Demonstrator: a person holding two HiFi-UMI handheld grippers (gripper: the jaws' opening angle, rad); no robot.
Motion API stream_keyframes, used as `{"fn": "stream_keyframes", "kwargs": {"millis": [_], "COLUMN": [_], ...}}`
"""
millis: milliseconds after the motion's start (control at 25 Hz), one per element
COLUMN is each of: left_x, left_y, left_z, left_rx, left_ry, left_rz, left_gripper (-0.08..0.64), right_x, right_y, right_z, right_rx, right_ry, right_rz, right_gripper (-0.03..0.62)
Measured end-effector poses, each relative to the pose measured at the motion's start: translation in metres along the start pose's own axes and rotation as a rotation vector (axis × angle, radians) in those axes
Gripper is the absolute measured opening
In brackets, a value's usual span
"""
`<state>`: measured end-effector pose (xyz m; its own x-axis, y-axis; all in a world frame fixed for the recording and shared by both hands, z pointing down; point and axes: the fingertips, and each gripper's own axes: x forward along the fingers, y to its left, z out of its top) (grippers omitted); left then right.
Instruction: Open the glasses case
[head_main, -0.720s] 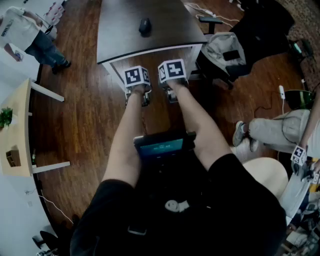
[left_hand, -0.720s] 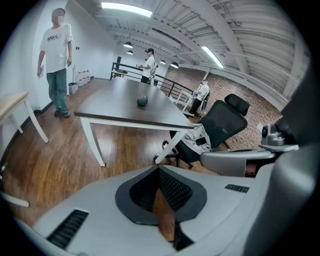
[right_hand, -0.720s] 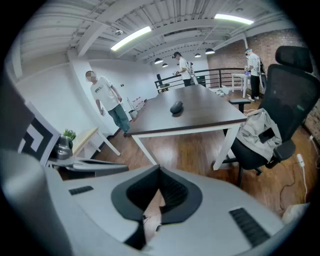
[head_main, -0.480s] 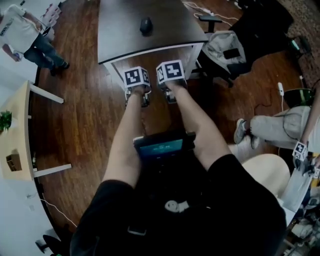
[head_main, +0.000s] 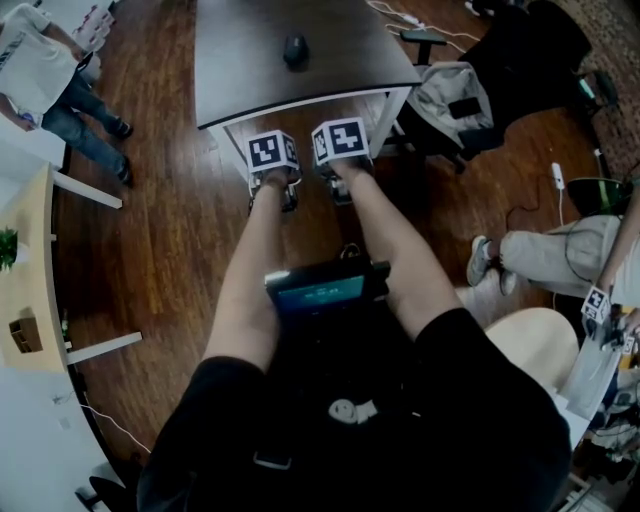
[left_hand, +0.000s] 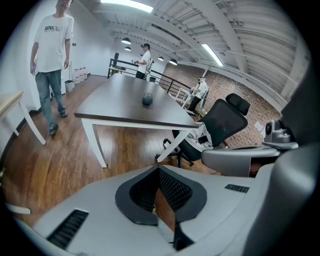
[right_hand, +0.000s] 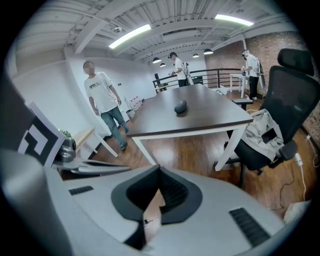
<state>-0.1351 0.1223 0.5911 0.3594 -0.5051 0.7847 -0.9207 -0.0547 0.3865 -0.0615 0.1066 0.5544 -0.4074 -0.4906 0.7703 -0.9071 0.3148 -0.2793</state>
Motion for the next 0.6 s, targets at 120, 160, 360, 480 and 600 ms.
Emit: {"fn": "stream_keyframes", "kwargs": {"millis": [120,160,360,480,600], "left_x": [0.013,0.019,0.049,0.068,0.084], "left_y": [-0.005,-0.004,-0.002,-0.011,-0.013], "left_z": [0.025,0.032,0.071,0.102,0.128], "left_rx": [0.004,0.001,-0.029,-0.02,-0.013], "left_ry": [-0.036,-0.038,-0.049,-0.06,-0.068], "left_rz": [-0.022,-0.021,-0.003,0.005,0.026], "left_gripper": [0.0,0.0,0.0,0.0,0.0], "right_x": [0.01,0.015,0.041,0.054,0.063], "right_y": [-0.007,-0.011,-0.031,-0.05,-0.063], "right_z": [0.014,0.023,0.06,0.092,0.115], "right_rx": [0.006,0.001,-0.007,-0.019,-0.023], "right_ry": [0.02,0.011,0.022,0.009,0.003], "right_rz": [0.008,0.008,0.035,0.046,0.067], "right_gripper": [0.009,0.009,0.009,0.009,0.009]}}
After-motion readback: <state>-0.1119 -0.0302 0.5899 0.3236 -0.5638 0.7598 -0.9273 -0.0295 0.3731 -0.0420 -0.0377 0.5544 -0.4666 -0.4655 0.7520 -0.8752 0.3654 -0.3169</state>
